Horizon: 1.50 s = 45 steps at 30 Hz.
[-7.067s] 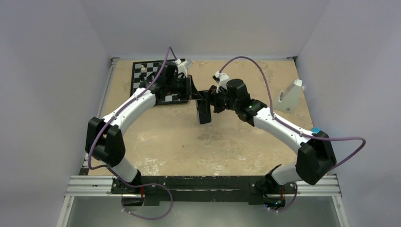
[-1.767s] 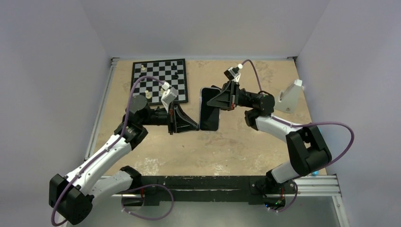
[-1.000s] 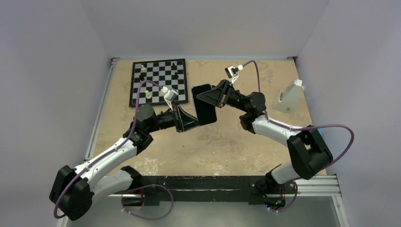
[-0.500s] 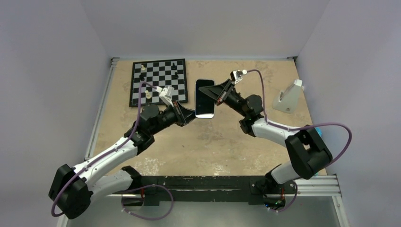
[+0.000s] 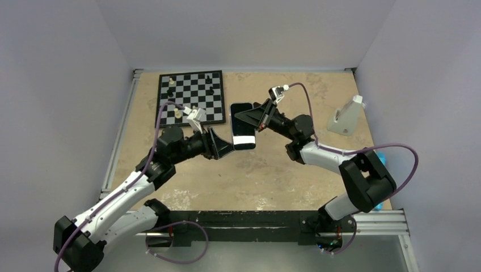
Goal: Take the phone out of the phone case
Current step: Remove the phone case from the phone.
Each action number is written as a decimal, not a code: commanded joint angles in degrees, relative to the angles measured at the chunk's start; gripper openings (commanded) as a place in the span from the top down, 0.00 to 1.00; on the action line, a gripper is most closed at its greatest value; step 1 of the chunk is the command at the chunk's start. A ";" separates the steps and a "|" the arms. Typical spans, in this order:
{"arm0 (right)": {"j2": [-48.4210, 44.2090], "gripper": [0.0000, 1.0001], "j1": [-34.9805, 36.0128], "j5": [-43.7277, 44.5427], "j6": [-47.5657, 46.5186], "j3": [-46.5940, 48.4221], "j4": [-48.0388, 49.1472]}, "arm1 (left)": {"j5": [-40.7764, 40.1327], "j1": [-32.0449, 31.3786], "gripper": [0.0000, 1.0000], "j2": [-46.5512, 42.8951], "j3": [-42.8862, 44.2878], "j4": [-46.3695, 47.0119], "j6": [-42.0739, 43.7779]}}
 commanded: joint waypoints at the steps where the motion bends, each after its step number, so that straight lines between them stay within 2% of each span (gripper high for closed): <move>1: -4.65 1.00 -2.34 -10.41 1.10 -0.06 10.37 | 5.11 2.41 0.30 -6.44 -1.46 -12.76 1.31; 3: -4.84 1.00 -2.75 -10.45 -0.68 -0.57 8.36 | 9.57 2.41 0.24 -9.85 -1.93 -10.76 -2.11; 6: -5.14 1.00 -2.79 -9.58 -2.51 -1.15 5.72 | 14.42 2.27 0.27 -12.50 -3.27 -1.46 -10.52; 10: -5.44 1.00 -2.78 -8.50 -2.55 -1.26 4.08 | 14.38 2.11 0.35 -12.76 -7.03 10.83 -23.51; 14: -6.69 1.00 -2.76 -6.34 -3.66 -1.64 0.24 | 12.11 0.74 0.41 -11.25 -8.36 20.32 -31.12; 18: -8.10 1.00 -2.72 -4.86 -5.02 -1.89 -2.94 | 10.99 -1.24 0.44 -9.23 -6.85 19.98 -30.95; 28: -8.12 1.00 -2.68 -4.76 -4.91 -1.61 -3.68 | 9.10 -4.97 0.47 -3.90 -7.64 26.74 -32.50; 45: -8.99 1.00 0.00 -4.62 -2.81 -1.70 -1.70 | 4.00 -5.14 0.47 -0.11 -6.73 26.07 -31.24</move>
